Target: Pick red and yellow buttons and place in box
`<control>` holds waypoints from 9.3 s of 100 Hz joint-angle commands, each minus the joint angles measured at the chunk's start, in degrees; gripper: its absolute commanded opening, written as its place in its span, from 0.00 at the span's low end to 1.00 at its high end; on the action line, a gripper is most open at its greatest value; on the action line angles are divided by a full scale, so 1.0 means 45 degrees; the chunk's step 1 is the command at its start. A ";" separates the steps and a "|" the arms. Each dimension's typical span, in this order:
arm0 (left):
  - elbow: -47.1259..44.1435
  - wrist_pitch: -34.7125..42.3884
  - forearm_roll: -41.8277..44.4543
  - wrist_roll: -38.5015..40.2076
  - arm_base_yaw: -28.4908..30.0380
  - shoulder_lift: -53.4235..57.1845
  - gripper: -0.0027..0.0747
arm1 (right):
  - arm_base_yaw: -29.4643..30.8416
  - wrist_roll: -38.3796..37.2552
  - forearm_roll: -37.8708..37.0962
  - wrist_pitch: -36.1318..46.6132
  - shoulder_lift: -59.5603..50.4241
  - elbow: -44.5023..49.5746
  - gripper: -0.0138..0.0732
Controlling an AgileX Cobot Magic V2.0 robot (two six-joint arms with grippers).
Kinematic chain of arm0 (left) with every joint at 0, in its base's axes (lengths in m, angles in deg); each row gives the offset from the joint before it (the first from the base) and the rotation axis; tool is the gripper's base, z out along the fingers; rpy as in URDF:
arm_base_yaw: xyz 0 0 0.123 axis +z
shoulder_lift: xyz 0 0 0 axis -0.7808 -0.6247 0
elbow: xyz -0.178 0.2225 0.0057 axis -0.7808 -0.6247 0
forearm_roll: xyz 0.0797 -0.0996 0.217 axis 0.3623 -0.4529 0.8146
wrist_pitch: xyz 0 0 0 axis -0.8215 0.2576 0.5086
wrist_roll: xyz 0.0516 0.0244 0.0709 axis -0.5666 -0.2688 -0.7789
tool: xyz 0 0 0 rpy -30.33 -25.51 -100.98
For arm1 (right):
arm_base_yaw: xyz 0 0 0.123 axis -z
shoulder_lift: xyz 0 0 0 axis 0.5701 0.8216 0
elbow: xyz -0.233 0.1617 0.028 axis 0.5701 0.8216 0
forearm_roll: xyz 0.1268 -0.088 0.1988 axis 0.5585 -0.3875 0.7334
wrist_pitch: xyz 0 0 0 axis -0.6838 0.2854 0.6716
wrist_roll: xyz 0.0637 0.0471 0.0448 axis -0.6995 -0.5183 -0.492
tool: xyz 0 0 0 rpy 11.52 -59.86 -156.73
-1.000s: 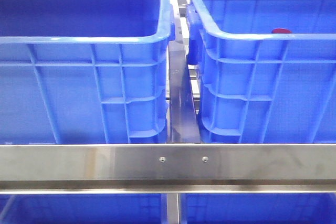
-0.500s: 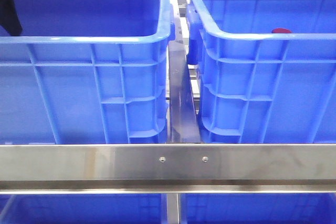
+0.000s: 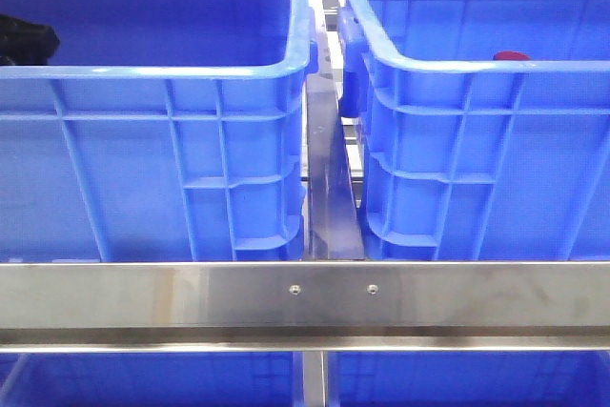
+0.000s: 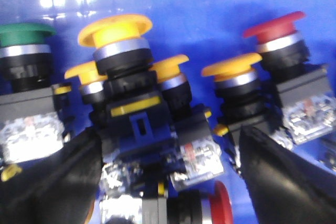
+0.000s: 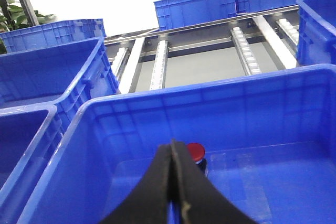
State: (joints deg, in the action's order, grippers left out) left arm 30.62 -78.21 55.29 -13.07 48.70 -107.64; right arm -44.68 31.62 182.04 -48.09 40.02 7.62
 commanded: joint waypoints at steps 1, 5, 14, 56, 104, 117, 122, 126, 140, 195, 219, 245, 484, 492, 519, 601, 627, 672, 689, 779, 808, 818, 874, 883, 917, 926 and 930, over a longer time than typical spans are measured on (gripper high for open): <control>0.0403 0.0871 -0.0034 0.0070 -0.0046 0.0434 0.70 | -0.0020 0.0184 -0.0164 -0.0370 -0.0048 -0.0377 0.08; 0.0403 0.0990 -0.0034 0.0070 -0.0045 0.0383 0.70 | -0.0020 0.0184 -0.0164 -0.0370 -0.0048 -0.0377 0.08; 0.0403 0.1147 -0.0034 0.0070 -0.0013 0.0358 0.70 | -0.0020 0.0184 -0.0164 -0.0370 -0.0048 -0.0377 0.08; 0.0403 0.1381 0.0070 0.0070 0.0238 0.0358 0.70 | -0.0020 0.0184 -0.0164 -0.0370 -0.0048 -0.0377 0.08; 0.0403 0.1664 0.0100 0.0070 0.0238 -0.0099 0.70 | -0.0020 0.0184 -0.0164 -0.0370 -0.0048 -0.0377 0.08; 0.0403 0.1609 0.0100 0.0070 0.0238 -0.0214 0.70 | -0.0020 0.0184 -0.0164 -0.0370 -0.0048 -0.0377 0.08; 0.0403 0.1609 0.0100 0.0070 0.0238 -0.0214 0.69 | -0.0020 0.0184 -0.0164 -0.0370 -0.0048 -0.0377 0.08; 0.0403 0.1609 0.0100 0.0070 0.0238 -0.0214 0.67 | -0.0020 0.0184 -0.0164 -0.0370 -0.0048 -0.0377 0.08; 0.0403 0.1578 0.0100 0.0070 0.0238 -0.0020 0.46 | -0.0020 0.0184 -0.0164 -0.0370 -0.0048 -0.0377 0.08; 0.0403 -0.0162 0.0100 0.0070 -0.0418 0.2937 0.01 | -0.0020 0.0184 -0.0164 -0.0370 -0.0048 -0.0377 0.08; 0.0403 -0.0769 0.0100 -0.0059 -0.2898 0.5267 0.01 | -0.0020 0.0184 -0.0164 -0.0370 -0.0048 -0.0377 0.08; 0.0403 -0.1358 0.0100 -0.0060 -0.6705 0.6689 0.01 | -0.0020 0.0184 -0.0164 -0.0679 -0.0048 -0.0377 0.08; 0.0403 -0.1708 0.0100 -0.0080 -0.9969 0.6861 0.31 | -0.1580 -0.4881 0.1992 -1.4852 0.8092 -0.4359 0.27; 0.0403 -0.1760 0.0100 -0.0080 -0.9969 0.6861 0.50 | -0.1568 -0.4881 0.1992 -1.4839 0.8092 -0.4359 0.27; 0.0403 -0.1736 0.0144 0.0085 -0.9969 0.6887 0.71 | -0.1480 -0.4866 0.1992 -1.4807 0.8092 -0.4359 0.27; -0.2533 -0.1472 0.0244 0.0504 -0.2860 1.0348 0.71 | 0.1998 -0.4427 0.1980 -1.5268 0.8092 -0.4359 0.27; -0.4734 -0.0682 0.0151 0.0504 -0.0801 1.3075 0.71 | 0.2418 -0.4288 0.1980 -1.5205 0.8092 -0.4359 0.27; -0.5962 -0.0300 0.0151 0.0504 -0.0532 1.5622 0.13 | 0.3760 -0.2665 0.1892 -1.3680 0.8078 -0.4401 0.27; -0.5962 -0.0300 0.0151 0.0504 -0.0532 1.5622 0.01 | 0.4435 -0.1053 0.1695 -1.1715 0.8078 -0.4549 0.27; -0.5962 -0.0322 0.0151 0.0504 -0.0532 1.5622 0.01 | 0.4684 0.4338 0.1845 -0.4313 1.3012 -0.7705 0.27; -0.5962 -0.0322 0.0151 0.0504 -0.0532 1.5622 0.01 | 0.4684 0.4358 0.1831 -0.4264 1.4507 -0.9041 0.27; -0.5962 -0.0322 0.0151 0.0504 -0.0532 1.5622 0.01 | 0.4684 0.4368 0.1831 -0.4212 1.4817 -0.9324 0.27; -0.5962 -0.0322 0.0151 0.0504 -0.0532 1.5622 0.01 | 0.4684 0.4837 0.1831 -0.4122 1.5837 -0.9696 0.35; -0.5962 -0.0322 0.0151 0.0504 -0.0532 1.5622 0.01 | 0.4684 0.4837 0.1831 -0.4122 1.5837 -0.9696 0.45; -0.5962 -0.0322 0.0151 0.0504 -0.0532 1.5622 0.01 | 0.4684 0.4837 0.1831 -0.3913 1.5110 -0.9650 0.66; -0.5962 -0.0322 0.0151 0.0504 -0.0532 1.5622 0.01 | 0.4684 0.4837 0.1831 -0.3778 1.4550 -0.9455 0.66; -0.5962 -0.0322 0.0151 0.0504 -0.0532 1.5622 0.01 | 0.4684 0.4837 0.1831 -0.3748 1.4299 -0.9309 0.66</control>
State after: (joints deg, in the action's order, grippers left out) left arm 2.23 -84.38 56.66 -11.18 46.23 -37.13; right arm -23.88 52.73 185.41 -64.05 110.27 -33.72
